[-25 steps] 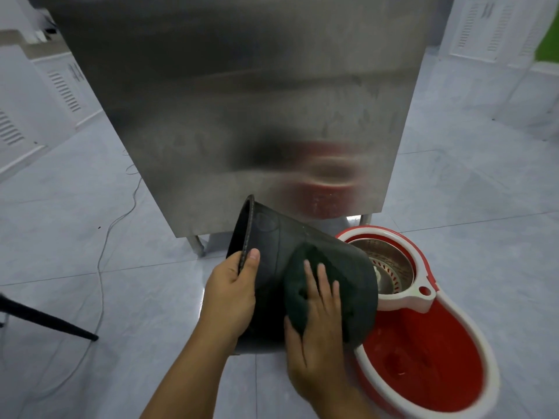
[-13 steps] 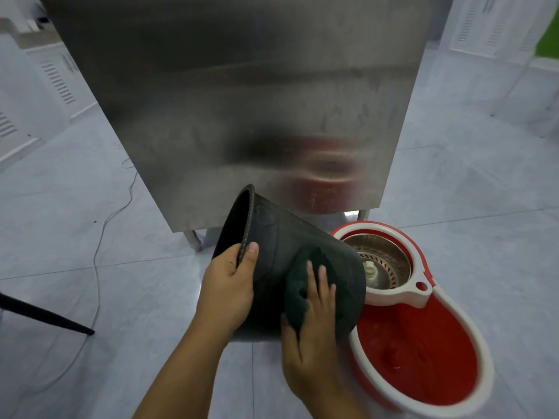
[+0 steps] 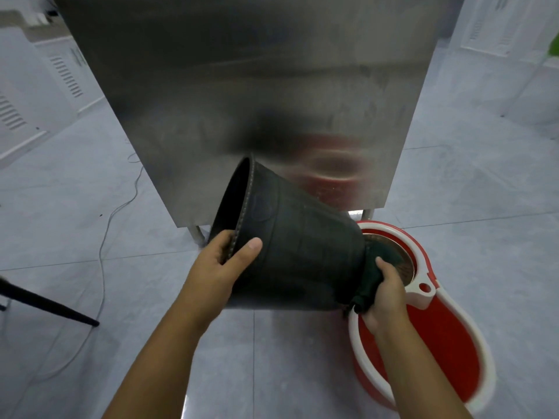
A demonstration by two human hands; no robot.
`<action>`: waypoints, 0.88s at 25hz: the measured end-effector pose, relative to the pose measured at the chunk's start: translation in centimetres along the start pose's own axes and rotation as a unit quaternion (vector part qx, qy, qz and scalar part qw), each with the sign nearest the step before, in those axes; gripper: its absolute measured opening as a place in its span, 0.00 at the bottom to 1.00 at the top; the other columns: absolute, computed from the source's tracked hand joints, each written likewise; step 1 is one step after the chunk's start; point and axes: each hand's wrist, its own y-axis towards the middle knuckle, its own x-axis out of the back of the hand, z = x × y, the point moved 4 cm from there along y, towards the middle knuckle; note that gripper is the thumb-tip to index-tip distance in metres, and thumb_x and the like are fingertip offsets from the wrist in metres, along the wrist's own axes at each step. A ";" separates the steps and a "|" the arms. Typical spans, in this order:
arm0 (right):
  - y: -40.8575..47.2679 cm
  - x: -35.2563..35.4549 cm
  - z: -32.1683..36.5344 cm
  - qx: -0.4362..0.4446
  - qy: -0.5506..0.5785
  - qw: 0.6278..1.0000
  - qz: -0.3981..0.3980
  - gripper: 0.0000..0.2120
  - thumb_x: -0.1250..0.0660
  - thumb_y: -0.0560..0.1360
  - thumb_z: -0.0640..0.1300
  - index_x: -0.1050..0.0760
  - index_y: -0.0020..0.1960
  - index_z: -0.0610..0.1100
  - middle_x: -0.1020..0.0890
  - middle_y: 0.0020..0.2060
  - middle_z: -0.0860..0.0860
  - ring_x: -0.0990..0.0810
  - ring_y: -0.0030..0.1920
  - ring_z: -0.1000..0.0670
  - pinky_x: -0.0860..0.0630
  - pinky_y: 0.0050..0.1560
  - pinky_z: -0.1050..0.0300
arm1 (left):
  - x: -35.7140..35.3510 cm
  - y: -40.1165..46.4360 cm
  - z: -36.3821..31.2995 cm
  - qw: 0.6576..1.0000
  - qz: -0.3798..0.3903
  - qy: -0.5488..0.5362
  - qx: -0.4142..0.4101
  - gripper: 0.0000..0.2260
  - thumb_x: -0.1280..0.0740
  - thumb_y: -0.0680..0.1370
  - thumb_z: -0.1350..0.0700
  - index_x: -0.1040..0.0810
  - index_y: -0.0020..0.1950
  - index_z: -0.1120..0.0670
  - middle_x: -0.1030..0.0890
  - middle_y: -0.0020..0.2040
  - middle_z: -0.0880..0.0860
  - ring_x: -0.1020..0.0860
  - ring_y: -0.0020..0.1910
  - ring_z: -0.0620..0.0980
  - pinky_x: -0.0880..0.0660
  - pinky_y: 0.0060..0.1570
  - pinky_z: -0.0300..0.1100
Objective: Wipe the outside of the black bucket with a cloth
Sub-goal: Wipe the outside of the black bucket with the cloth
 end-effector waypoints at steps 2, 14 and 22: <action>-0.6 0.7 -0.7 0.001 0.011 1.000 0.009 0.16 0.38 0.80 0.50 0.27 0.66 0.48 0.19 0.57 0.45 0.20 0.57 0.43 0.21 0.52 0.46 | 0.0 0.0 -0.1 0.997 -0.034 0.056 -0.037 0.12 0.38 0.67 0.38 0.22 0.44 0.42 0.17 0.42 0.43 0.20 0.46 0.44 0.25 0.40 0.36; -0.6 3.4 -2.7 0.007 0.086 0.996 -0.024 0.13 0.39 0.77 0.49 0.21 0.58 0.48 0.18 0.54 0.45 0.20 0.52 0.43 0.23 0.46 0.47 | -1.8 -0.9 -2.1 0.987 0.127 0.008 -0.094 0.13 0.32 0.75 0.54 0.24 0.58 0.43 0.16 0.54 0.41 0.17 0.53 0.41 0.20 0.53 0.37; 0.1 2.9 -3.8 0.024 0.088 0.995 -0.026 0.15 0.36 0.76 0.50 0.23 0.61 0.48 0.19 0.60 0.42 0.21 0.61 0.40 0.24 0.53 0.44 | -0.5 0.0 -0.7 0.994 0.029 0.101 -0.007 0.19 0.35 0.73 0.38 0.22 0.58 0.46 0.17 0.52 0.47 0.19 0.52 0.49 0.21 0.48 0.43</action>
